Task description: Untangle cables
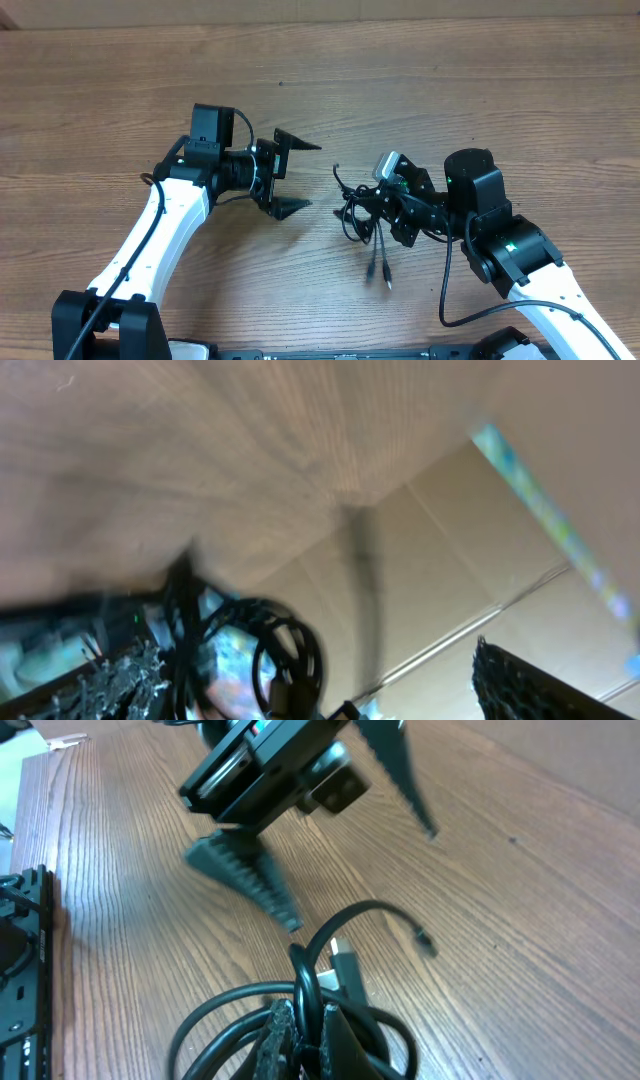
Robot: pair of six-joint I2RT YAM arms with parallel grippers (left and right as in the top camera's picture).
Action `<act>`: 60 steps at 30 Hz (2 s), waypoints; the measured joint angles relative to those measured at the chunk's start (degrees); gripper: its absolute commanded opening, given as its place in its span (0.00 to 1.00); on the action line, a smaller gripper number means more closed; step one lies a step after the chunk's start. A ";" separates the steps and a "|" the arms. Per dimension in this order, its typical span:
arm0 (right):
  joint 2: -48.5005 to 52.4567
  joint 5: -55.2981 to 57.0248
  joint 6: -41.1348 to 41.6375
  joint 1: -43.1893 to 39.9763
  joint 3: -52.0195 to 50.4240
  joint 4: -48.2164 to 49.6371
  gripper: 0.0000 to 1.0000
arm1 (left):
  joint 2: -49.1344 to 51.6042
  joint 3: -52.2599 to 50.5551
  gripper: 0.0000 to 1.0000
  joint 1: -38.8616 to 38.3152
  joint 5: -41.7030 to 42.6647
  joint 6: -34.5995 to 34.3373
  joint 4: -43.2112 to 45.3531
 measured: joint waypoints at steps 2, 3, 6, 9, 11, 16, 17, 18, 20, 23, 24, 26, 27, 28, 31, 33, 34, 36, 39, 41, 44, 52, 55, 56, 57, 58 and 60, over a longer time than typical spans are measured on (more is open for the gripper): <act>0.00 0.02 0.48 0.00 0.00 -0.37 0.04 | 0.00 0.04 0.98 0.00 -0.09 3.85 3.48; 0.00 0.02 0.66 0.00 0.00 -0.72 0.04 | 0.00 0.07 0.93 0.00 -0.04 6.23 5.40; 0.00 0.04 1.09 0.00 0.00 -1.60 0.04 | 0.00 0.09 0.79 0.00 0.17 12.72 10.62; 0.00 0.09 1.40 0.00 0.00 -1.99 0.04 | 0.00 0.17 0.77 0.00 1.46 19.32 15.21; 0.00 0.24 1.79 0.00 0.00 -2.23 0.04 | 0.00 0.26 0.82 0.00 3.39 24.79 18.05; 0.04 0.57 3.96 0.00 0.00 -2.36 0.04 | 0.00 0.28 1.00 0.00 10.36 40.30 20.28; 0.11 0.94 4.74 0.02 0.00 -2.34 0.04 | 0.00 0.28 1.00 0.00 11.37 42.75 20.28; 0.20 1.29 5.57 0.00 0.00 -2.27 0.04 | 0.00 0.31 1.00 -0.09 12.20 45.27 20.20; 0.79 1.77 7.80 0.00 0.00 -1.86 0.04 | 0.00 0.31 1.00 -0.48 13.18 49.48 20.04; 2.36 2.23 11.72 0.00 0.00 -0.85 0.04 | 0.00 0.31 1.00 -1.70 13.75 54.53 20.02; 2.82 2.34 12.76 0.00 0.00 -0.50 0.04 | 0.00 0.31 1.00 -2.21 13.73 56.13 19.82; 4.04 2.47 15.74 0.00 0.00 0.74 0.04 | 0.00 0.31 1.00 -3.02 13.55 59.43 18.95; 4.50 2.58 17.16 0.00 0.00 1.51 0.04 | 0.00 0.31 1.00 -3.37 13.42 60.83 18.34; 4.87 2.64 18.67 0.00 0.00 2.38 0.04 | 0.00 0.31 0.99 -3.39 13.11 62.53 17.49; 5.11 2.51 22.36 0.00 0.00 4.85 0.04 | -0.13 0.33 0.99 -3.65 11.13 68.63 14.03; 5.09 2.23 23.89 0.00 0.00 6.21 0.04 | -0.68 0.33 0.99 -3.65 8.87 72.19 11.69; 5.09 1.73 24.70 0.00 0.00 6.84 0.04 | -1.29 0.33 0.97 -3.65 7.39 73.94 10.51; 5.09 1.03 25.88 0.00 0.00 7.39 0.04 | -3.08 0.33 0.95 -3.65 4.09 77.18 8.70; 5.09 0.61 27.06 0.00 0.00 7.65 0.04 | -7.06 0.33 0.88 -3.65 -0.98 80.81 6.88; 5.09 0.22 27.50 0.00 0.00 7.67 0.04 | -10.27 0.33 0.85 -3.65 -4.42 82.34 6.43; 5.09 -0.81 27.85 0.00 0.00 7.76 0.04 | -13.62 0.33 0.83 -3.65 -7.61 83.91 6.40; 5.09 -4.37 28.33 0.00 0.00 8.37 0.04 | -15.89 0.44 0.66 -3.65 -9.27 91.67 0.20; 5.09 -6.05 28.48 0.00 0.00 9.03 0.04 | -15.89 0.44 0.70 -3.65 -9.27 96.89 -2.99; 5.09 -6.45 28.48 0.00 0.00 9.05 0.04 | -15.89 0.44 0.70 -3.65 -9.27 98.01 -3.37; 5.09 -6.73 28.50 0.00 0.00 9.03 0.04 | -15.89 0.44 0.70 -3.65 -9.25 98.92 -3.45; 5.09 -6.93 28.50 0.00 0.00 9.07 0.04 | -15.89 0.44 0.71 -3.65 -9.27 99.71 -3.74; 5.09 -7.50 28.52 0.00 0.00 9.11 0.04 | -15.89 0.44 0.72 -3.65 -9.27 100.69 -4.46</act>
